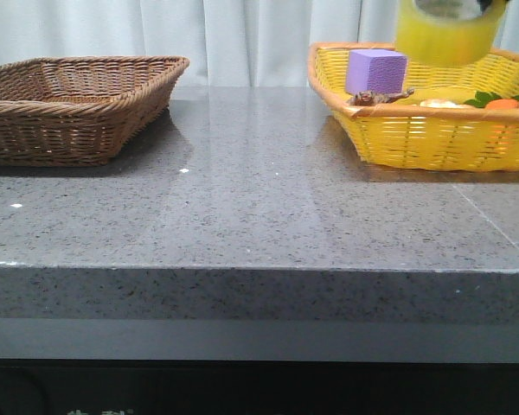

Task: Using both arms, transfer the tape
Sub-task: 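Grasp the clear yellow tape roll with the right gripper and lift, then carry the tape roll toward the middle and set it on the table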

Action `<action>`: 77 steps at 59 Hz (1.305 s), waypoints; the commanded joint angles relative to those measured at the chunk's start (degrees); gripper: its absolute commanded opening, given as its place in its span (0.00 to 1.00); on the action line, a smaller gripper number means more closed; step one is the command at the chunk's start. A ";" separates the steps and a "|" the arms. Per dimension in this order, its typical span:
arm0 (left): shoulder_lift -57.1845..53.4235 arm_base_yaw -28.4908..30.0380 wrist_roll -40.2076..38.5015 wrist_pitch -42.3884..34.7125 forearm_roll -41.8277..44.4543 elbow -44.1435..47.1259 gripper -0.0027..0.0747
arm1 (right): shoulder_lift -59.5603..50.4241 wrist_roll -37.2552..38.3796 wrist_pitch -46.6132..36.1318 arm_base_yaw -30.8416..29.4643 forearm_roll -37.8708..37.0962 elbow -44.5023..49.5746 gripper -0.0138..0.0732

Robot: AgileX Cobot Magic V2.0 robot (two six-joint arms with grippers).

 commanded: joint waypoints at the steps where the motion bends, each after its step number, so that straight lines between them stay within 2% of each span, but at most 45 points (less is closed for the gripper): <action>1: 0.61 0.08 -0.63 -5.12 -0.01 -2.01 0.89 | -5.99 -0.77 -4.87 0.60 0.25 -2.01 0.13; 16: 0.61 0.08 -0.63 -5.12 -0.01 -2.01 0.89 | -11.83 -3.23 -0.37 6.59 0.25 -2.01 0.13; 33: 0.61 0.08 -0.63 -5.12 -0.01 -2.01 0.89 | -14.35 -3.61 3.26 17.98 0.30 -1.04 0.13; 44: 0.61 0.08 -0.63 -5.12 -0.01 -2.01 0.89 | -14.43 -3.61 2.02 28.01 0.30 8.07 0.13; 52: 0.61 0.08 -0.63 -5.12 -0.01 -2.01 0.89 | -14.15 -3.61 -1.39 32.71 0.36 15.19 0.13; 62: 0.61 0.08 -0.63 -5.12 -0.01 -2.01 0.89 | -12.71 -3.61 -3.45 34.62 2.68 20.78 0.13; 77: 0.61 0.08 -0.63 -5.12 -0.01 -2.01 0.89 | -10.76 -3.61 -2.56 34.62 5.49 21.40 0.13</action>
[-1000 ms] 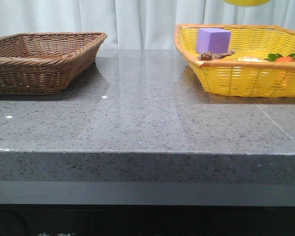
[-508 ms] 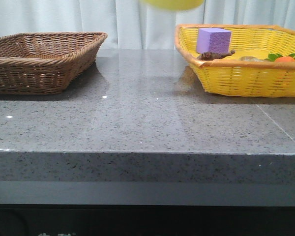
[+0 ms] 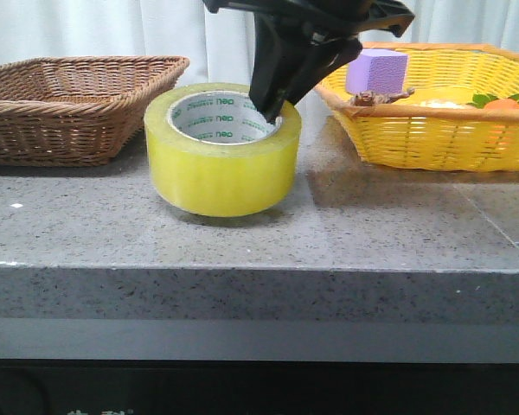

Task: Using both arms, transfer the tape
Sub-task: 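Carry the tape roll toward the middle and set it on the table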

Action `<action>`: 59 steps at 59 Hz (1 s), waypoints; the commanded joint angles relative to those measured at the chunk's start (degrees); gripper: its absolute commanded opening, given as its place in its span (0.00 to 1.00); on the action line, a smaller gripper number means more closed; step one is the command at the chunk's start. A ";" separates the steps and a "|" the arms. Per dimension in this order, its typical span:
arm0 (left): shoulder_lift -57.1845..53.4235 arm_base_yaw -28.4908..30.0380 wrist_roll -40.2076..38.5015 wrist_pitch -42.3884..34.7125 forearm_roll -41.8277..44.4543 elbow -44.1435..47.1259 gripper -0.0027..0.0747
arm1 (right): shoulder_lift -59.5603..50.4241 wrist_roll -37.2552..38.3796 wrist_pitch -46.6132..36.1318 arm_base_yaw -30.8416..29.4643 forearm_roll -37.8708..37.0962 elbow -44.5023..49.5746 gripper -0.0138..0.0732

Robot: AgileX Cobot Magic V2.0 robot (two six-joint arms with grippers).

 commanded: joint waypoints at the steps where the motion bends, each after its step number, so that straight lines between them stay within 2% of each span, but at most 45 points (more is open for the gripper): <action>1: 0.61 0.08 -0.63 -5.03 -0.01 -2.01 0.89 | -2.04 -0.37 -3.11 -0.09 1.86 -1.80 0.13; 6: 0.61 0.08 -0.63 -5.03 -0.01 -2.01 0.89 | -1.04 -0.37 -2.25 -0.09 2.13 -1.80 0.14; 11: 0.61 0.08 -0.63 -5.03 -0.01 -2.01 0.89 | -0.48 -0.37 -2.20 -0.09 2.31 -1.80 0.22; 21: 0.61 0.08 -0.63 -5.03 -0.01 -2.01 0.89 | -0.46 -0.37 -2.65 -0.09 2.31 -1.93 0.52; 25: 0.61 0.08 -0.63 -5.03 -0.01 -2.01 0.89 | -1.03 -0.37 -3.32 -0.09 2.31 -1.93 0.60; 37: 0.61 0.08 -0.63 -5.03 -0.01 -2.01 0.89 | -6.16 -0.37 -8.62 -0.16 1.97 -1.99 0.62; 43: 0.61 0.08 -0.63 -5.03 -0.01 -2.01 0.89 | -8.74 -0.37 -10.03 -0.20 1.71 -1.99 0.58; 48: 0.61 0.08 -0.63 -5.03 -0.01 -2.01 0.89 | -9.85 -0.37 -10.17 -0.20 1.45 -1.99 0.43; 55: 0.61 0.08 -0.63 -5.03 -0.01 -2.01 0.89 | -10.94 -0.37 -10.29 -0.31 0.01 -1.99 0.16; 59: 0.61 0.08 -0.63 -5.03 -0.01 -2.01 0.89 | -11.80 -0.37 -10.29 -1.28 -0.20 -1.92 0.06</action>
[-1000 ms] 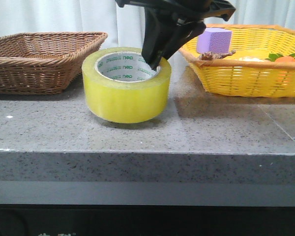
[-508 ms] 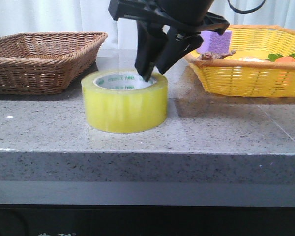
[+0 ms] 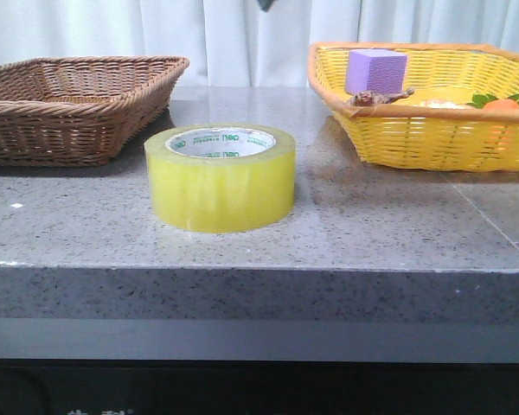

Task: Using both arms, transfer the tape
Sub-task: 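Carry the tape roll toward the middle and set it on the table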

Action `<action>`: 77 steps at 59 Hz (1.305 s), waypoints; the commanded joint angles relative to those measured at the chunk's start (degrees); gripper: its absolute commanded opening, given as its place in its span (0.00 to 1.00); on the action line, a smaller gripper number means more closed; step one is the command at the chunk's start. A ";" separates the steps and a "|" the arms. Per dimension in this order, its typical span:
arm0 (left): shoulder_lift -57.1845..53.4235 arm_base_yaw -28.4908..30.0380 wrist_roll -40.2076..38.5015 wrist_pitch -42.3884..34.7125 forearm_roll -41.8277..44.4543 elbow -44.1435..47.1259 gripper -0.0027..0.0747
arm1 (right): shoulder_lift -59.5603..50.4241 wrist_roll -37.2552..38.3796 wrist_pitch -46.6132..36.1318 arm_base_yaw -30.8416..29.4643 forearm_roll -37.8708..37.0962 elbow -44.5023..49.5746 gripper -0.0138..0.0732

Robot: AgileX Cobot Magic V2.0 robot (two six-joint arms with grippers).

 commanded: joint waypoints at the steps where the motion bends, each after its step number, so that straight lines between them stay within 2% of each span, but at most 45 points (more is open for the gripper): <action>1: 0.61 0.08 -0.63 -4.90 -0.01 -2.01 0.89 | -3.75 -0.37 -3.87 -1.68 -0.85 -1.80 0.05; 7: 0.61 0.08 -0.63 -4.90 -0.01 -2.01 0.89 | -5.76 -0.32 -2.94 -5.60 -0.92 -1.60 0.05; 17: 0.61 0.08 -0.63 -4.90 -0.01 -2.01 0.89 | -12.21 -0.32 -0.09 -15.82 -0.92 0.58 0.05; 30: 0.61 0.08 -0.63 -4.90 -0.01 -2.01 0.89 | -25.13 -0.38 -7.57 -24.45 -2.29 13.13 0.05; 42: 0.61 0.08 -0.63 -4.90 -0.01 -2.01 0.89 | -40.41 -0.38 -19.19 -24.63 -3.66 31.83 0.05; 55: 0.61 0.08 -0.63 -4.90 -0.01 -2.01 0.89 | -60.17 -0.38 -23.94 -24.63 -3.66 49.64 0.05; 67: 0.61 0.08 -0.63 -4.90 -0.01 -2.01 0.89 | -74.41 -0.38 -24.17 -24.63 -3.66 57.26 0.05; 73: 0.61 0.08 -0.63 -5.62 -0.81 -2.01 0.89 | -77.01 -0.38 -24.54 -24.63 -3.66 58.45 0.05; 77: 0.61 0.08 -0.63 -5.85 -4.81 -2.01 0.89 | -77.07 -0.38 -24.90 -24.63 -3.66 58.45 0.05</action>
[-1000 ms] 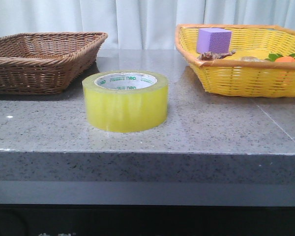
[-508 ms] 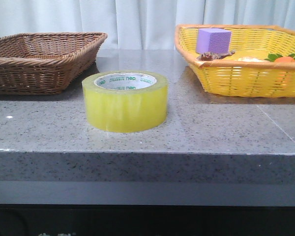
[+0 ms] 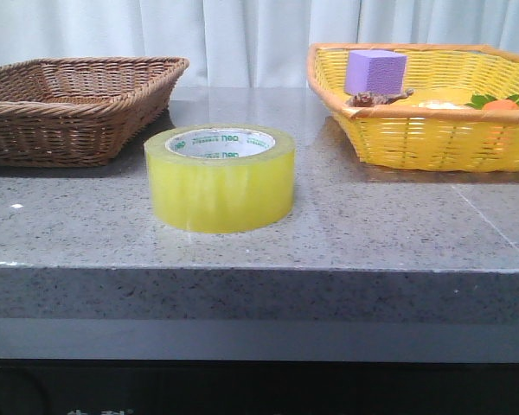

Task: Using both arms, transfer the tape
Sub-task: 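Carry the tape roll toward the middle and set it on the table, then reach the left gripper down and grasp the tape roll's rim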

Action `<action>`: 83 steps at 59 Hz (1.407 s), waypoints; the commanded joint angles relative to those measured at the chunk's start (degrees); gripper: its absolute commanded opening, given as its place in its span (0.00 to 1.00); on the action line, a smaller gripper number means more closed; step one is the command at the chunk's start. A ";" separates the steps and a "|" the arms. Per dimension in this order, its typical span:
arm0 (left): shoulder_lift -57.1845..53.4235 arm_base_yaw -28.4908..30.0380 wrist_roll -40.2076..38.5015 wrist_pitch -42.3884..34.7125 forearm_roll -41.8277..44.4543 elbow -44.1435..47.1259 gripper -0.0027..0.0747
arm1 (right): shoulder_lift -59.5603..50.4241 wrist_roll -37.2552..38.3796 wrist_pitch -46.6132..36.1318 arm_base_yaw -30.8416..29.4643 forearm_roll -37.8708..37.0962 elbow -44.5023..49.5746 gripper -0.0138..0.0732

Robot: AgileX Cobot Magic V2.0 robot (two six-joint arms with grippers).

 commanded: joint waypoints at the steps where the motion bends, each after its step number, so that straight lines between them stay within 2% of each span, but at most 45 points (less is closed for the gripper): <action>1: 0.75 -0.05 -0.63 -5.14 -3.64 -2.26 0.89 | 0.30 -0.49 -5.63 -0.24 -0.71 -1.29 0.05; 10: 6.17 -2.40 -0.63 5.88 -4.79 -7.08 0.89 | 0.30 -0.49 -5.63 -0.24 -0.71 -1.29 0.05; 21: 18.93 -9.56 -0.63 16.08 -7.92 -14.70 0.89 | 0.30 -0.49 -5.64 -0.24 -0.76 -1.29 0.05; 31: 29.24 -18.23 -0.63 16.85 -8.25 -19.36 0.89 | 0.30 -0.49 -5.64 -0.24 -0.76 -1.29 0.05; 42: 39.46 -24.95 -0.63 16.20 -14.42 -24.01 0.89 | 0.30 -0.49 -5.63 -0.24 -0.77 -1.29 0.05; 50: 47.06 -27.30 -0.63 16.96 -18.18 -28.39 0.89 | 0.30 -0.49 -5.39 -0.24 -0.77 -1.29 0.05; 63: 58.15 -28.43 -0.63 16.62 -18.42 -35.35 0.88 | 0.30 -0.49 -5.28 -0.24 -0.77 -1.29 0.05; 73: 63.17 -28.43 -0.63 16.73 -18.71 -38.27 0.80 | 0.30 -0.49 -5.28 -0.24 -0.77 -1.29 0.05; 79: 64.19 -28.43 -0.63 16.84 -18.83 -38.63 0.71 | 0.30 -0.49 -5.28 -0.24 -0.77 -1.29 0.05; 83: 64.19 -28.43 -0.63 16.95 -18.83 -38.63 0.60 | 0.30 -0.49 -5.28 -0.24 -0.77 -1.29 0.05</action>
